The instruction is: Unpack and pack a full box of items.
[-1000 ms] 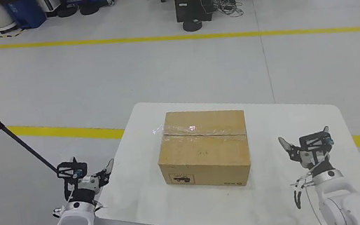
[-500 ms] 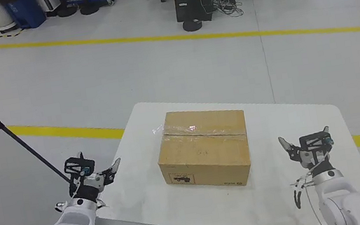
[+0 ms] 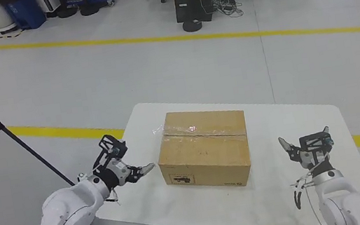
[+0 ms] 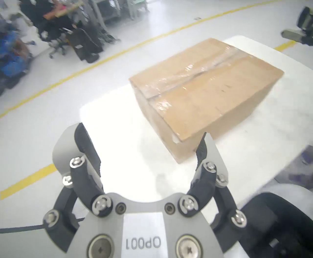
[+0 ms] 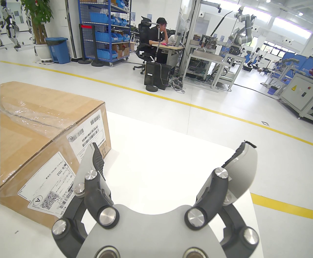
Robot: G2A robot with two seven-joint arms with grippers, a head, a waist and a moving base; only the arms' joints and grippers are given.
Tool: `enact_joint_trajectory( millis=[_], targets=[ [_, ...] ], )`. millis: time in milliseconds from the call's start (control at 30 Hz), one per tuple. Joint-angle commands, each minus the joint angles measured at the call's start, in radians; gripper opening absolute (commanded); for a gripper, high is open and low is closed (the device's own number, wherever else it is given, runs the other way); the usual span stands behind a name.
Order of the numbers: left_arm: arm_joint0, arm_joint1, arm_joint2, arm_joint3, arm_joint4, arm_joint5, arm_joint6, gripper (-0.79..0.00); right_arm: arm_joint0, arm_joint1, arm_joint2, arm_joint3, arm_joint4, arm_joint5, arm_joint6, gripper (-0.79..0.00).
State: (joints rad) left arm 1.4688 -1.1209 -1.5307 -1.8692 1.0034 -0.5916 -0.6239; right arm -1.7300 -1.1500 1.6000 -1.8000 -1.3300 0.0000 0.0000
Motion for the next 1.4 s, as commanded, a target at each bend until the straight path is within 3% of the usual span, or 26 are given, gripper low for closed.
enact_joint_trajectory(
  millis=[0,733,867,1000,1233,1367],
  targets=[
    [-0.054,-0.001,0.018,0.025,-0.183,0.054,-0.142,0.000,0.000,0.000,0.000,0.000,0.000,0.000,0.000,0.000],
    [-0.054,-0.001,0.018,0.025,-0.183,0.054,-0.142,0.000,0.000,0.000,0.000,0.000,0.000,0.000,0.000,0.000],
    [-0.054,-0.001,0.018,0.025,-0.183,0.054,-0.142,0.000,-0.008,0.005,0.027,0.003,0.027,-0.073,0.067,0.000],
    [-0.054,-0.001,0.018,0.025,-0.183,0.054,-0.142,0.000,-0.051,0.018,0.102,-0.034,0.163,-0.281,0.209,0.000],
    [-0.054,-0.001,0.018,0.025,-0.183,0.054,-0.142,0.000,-0.010,0.061,0.241,0.012,0.718,-0.738,0.668,0.000],
    [-0.054,-0.001,0.018,0.025,-0.183,0.054,-0.142,0.000,0.113,0.093,0.207,0.131,1.079,-0.820,0.955,0.000]
  ],
)
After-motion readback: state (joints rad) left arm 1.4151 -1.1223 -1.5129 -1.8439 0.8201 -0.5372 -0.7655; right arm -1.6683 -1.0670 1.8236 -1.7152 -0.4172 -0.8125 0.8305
